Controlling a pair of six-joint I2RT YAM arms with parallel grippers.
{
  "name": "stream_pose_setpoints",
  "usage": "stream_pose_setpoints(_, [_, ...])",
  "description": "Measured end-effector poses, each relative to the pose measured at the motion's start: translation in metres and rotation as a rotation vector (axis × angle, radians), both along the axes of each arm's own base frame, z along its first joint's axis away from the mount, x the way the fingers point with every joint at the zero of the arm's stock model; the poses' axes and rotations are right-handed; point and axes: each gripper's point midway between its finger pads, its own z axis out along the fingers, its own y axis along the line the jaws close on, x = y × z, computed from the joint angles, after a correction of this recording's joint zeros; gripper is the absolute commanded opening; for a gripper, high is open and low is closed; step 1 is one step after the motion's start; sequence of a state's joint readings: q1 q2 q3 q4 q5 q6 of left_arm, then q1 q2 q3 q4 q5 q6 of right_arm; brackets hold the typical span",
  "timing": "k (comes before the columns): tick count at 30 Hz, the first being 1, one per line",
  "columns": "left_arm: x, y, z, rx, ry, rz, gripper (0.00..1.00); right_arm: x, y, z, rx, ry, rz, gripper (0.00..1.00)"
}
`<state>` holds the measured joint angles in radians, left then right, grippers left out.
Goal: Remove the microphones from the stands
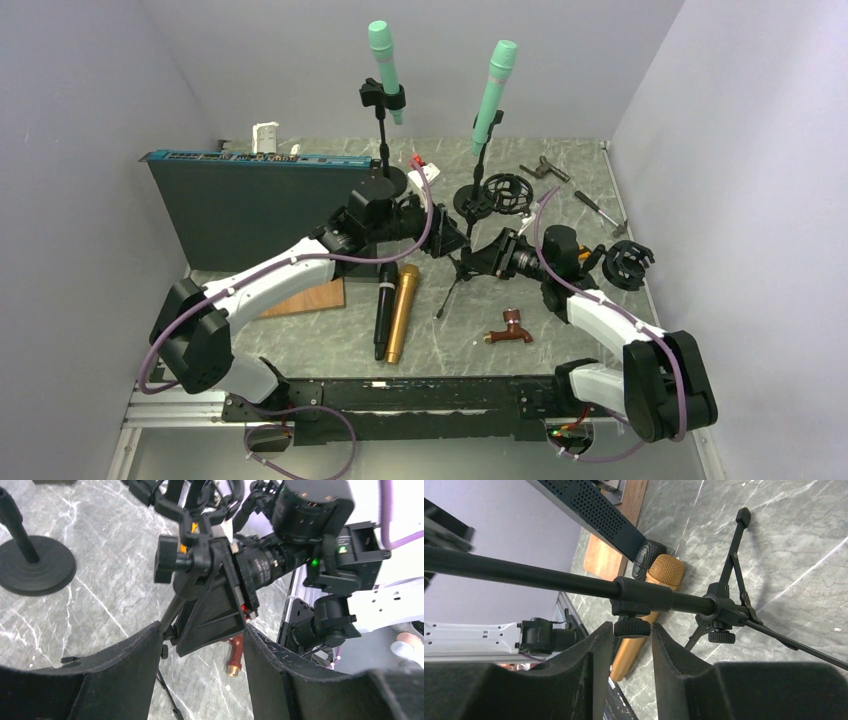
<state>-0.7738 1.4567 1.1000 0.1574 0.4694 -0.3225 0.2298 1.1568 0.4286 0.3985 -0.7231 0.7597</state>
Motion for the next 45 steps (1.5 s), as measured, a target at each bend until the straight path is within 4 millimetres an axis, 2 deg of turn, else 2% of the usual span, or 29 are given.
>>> stream_pose_setpoints(2, [-0.001,-0.001,0.007,-0.005,-0.01,-0.014,0.64,-0.002,0.001,-0.002,0.005,-0.002,0.011,0.27])
stream_pose_setpoints(4, [-0.002,-0.003,0.017,-0.016,-0.027,-0.028,0.64,-0.003,0.001,-0.003,0.007,-0.005,0.018,0.24])
stream_pose_setpoints(8, [0.0,-0.005,0.032,-0.031,-0.05,-0.036,0.64,-0.004,0.001,-0.003,0.006,-0.024,0.021,0.31])
stream_pose_setpoints(10, [0.0,-0.005,0.034,-0.033,-0.049,-0.043,0.64,-0.003,0.001,-0.003,0.007,-0.029,0.021,0.32])
stream_pose_setpoints(17, [0.0,-0.007,0.017,0.0,-0.002,-0.068,0.65,-0.003,0.001,-0.004,-0.003,-0.044,0.025,0.31])
stream_pose_setpoints(21, [-0.001,-0.007,0.015,0.003,0.003,-0.074,0.64,-0.002,0.001,-0.005,-0.005,-0.049,0.033,0.28])
stream_pose_setpoints(27, [-0.001,-0.007,0.015,0.012,0.012,-0.075,0.62,0.004,0.002,-0.005,-0.021,-0.061,0.044,0.0])
stream_pose_setpoints(33, [0.004,-0.008,0.018,0.02,0.02,-0.067,0.6,0.007,0.008,-0.006,-0.071,-0.097,0.041,0.0])
stream_pose_setpoints(39, [0.008,-0.003,0.01,0.046,0.05,-0.051,0.6,0.014,0.017,-0.004,-0.206,-0.164,-0.044,0.0])
stream_pose_setpoints(45, [0.008,-0.004,0.012,0.044,0.045,-0.048,0.59,0.009,0.012,-0.027,-0.355,-0.157,-0.087,0.0])
